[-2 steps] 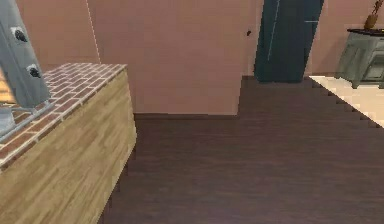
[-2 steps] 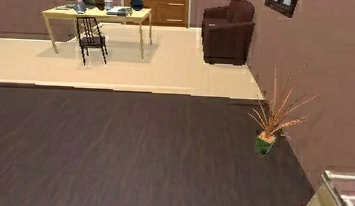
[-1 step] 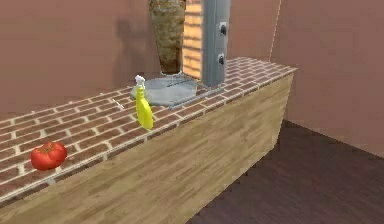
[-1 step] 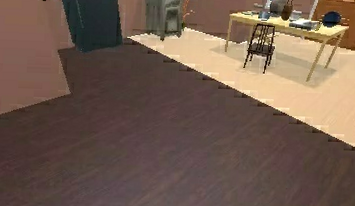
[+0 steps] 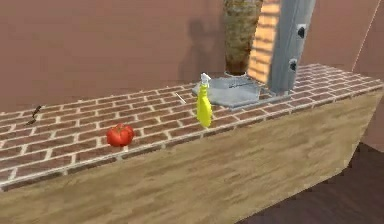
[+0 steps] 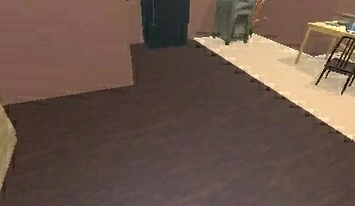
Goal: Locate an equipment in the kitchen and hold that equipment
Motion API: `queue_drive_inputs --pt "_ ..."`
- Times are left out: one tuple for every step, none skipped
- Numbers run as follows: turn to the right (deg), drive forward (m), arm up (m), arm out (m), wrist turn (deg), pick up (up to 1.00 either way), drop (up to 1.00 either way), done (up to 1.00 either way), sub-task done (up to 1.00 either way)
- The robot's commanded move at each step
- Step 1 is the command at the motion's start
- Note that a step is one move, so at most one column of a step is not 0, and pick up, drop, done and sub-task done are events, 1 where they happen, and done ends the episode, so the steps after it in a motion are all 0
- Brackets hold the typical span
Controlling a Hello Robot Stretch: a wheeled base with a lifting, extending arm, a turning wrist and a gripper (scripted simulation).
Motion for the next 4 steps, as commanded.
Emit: queue_drive_inputs --pt "0.0 0.1 0.0 0.0 0.0 0.0 0.0 0.0 0.0" --pt "-45.0 0.0 0.0 0.0 0.0 0.0 0.0 0.0 0.0" --pt "-45.0 0.0 0.0 0.0 0.0 0.0 0.0 0.0 0.0" --pt "-45.0 0.0 0.0 0.0 0.0 0.0 0.0 0.0 0.0"
